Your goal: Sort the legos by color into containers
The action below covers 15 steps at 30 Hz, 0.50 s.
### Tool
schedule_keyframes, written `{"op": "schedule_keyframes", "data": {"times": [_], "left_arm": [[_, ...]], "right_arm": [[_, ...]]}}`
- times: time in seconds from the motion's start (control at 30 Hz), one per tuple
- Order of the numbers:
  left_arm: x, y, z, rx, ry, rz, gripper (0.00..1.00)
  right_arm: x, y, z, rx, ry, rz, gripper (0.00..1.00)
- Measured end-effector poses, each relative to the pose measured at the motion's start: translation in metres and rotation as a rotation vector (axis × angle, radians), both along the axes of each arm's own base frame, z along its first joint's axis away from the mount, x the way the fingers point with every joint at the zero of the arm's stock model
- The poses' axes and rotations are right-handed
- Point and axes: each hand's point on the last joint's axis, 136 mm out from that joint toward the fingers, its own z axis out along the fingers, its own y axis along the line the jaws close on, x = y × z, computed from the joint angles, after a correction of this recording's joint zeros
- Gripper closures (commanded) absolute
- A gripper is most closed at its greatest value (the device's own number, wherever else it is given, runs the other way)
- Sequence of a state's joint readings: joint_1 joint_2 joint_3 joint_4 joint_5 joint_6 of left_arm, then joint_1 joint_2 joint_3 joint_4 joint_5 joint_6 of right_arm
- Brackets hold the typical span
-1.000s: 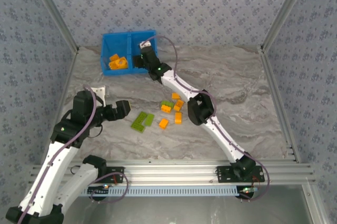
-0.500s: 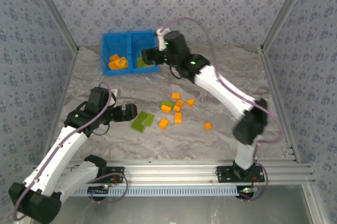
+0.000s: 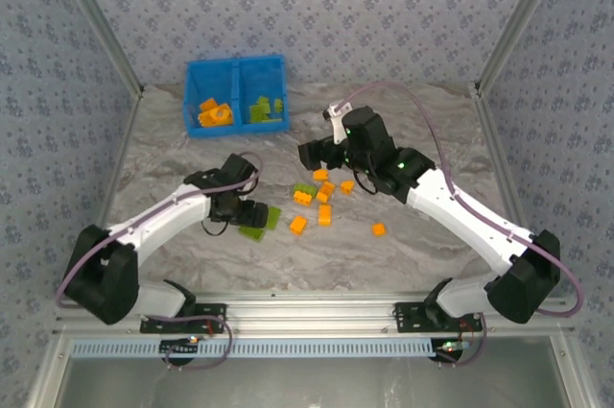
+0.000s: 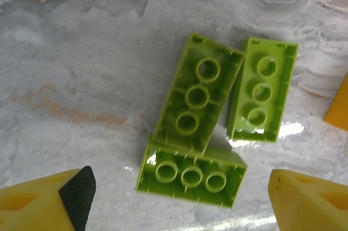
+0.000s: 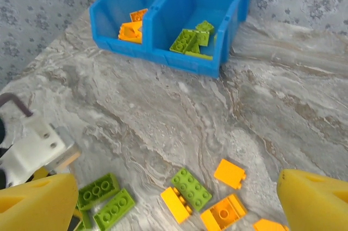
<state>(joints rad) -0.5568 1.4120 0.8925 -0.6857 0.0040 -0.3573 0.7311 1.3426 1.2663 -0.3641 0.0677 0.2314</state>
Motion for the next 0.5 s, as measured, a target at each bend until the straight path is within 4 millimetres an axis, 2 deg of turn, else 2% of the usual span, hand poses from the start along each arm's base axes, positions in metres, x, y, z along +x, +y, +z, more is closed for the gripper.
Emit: {"op": "schedule_keyframes", "data": {"times": [0.13, 0.5], "left_arm": [[0.012, -0.007, -0.017, 0.024, 0.021, -0.022, 0.31], [0.024, -0.009, -0.041, 0.032, 0.043, -0.014, 0.45]], "right_arm": [[-0.004, -0.005, 0.012, 0.018, -0.023, -0.003, 0.02], [-0.006, -0.007, 0.017, 0.023, -0.031, -0.006, 0.02]]}}
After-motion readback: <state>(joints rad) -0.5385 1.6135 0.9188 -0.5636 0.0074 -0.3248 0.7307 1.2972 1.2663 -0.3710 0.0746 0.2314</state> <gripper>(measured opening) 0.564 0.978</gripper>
